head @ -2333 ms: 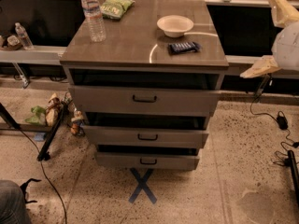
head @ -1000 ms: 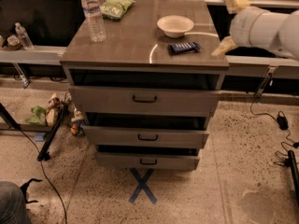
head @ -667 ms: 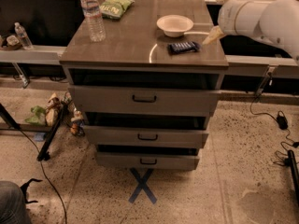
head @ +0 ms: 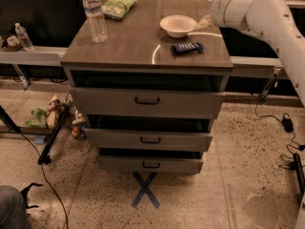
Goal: Move paper bowl near water bottle
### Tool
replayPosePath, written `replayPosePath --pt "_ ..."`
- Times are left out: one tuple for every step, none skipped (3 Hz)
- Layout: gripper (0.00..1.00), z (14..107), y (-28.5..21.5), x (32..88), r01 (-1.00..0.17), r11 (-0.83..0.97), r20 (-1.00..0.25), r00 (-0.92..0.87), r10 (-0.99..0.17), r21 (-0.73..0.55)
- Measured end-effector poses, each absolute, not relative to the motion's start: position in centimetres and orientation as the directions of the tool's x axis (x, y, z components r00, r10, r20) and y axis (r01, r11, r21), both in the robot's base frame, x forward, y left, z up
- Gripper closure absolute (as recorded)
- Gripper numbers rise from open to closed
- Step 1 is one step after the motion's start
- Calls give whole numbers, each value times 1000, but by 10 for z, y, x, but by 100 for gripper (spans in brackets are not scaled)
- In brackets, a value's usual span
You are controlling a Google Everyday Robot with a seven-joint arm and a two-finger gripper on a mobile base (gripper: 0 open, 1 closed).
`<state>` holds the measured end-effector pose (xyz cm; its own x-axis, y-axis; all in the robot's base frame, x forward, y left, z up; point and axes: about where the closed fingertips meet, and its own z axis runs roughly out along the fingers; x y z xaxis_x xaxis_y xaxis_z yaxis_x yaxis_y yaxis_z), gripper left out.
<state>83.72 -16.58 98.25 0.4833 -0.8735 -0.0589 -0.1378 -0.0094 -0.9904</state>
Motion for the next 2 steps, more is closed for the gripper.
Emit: replayPosePath --pt "9 974 -160 845 -165 -26 -57 478 -877 -986" --pt "0 959 -165 848 -224 -53 -57 456 -888 -973"
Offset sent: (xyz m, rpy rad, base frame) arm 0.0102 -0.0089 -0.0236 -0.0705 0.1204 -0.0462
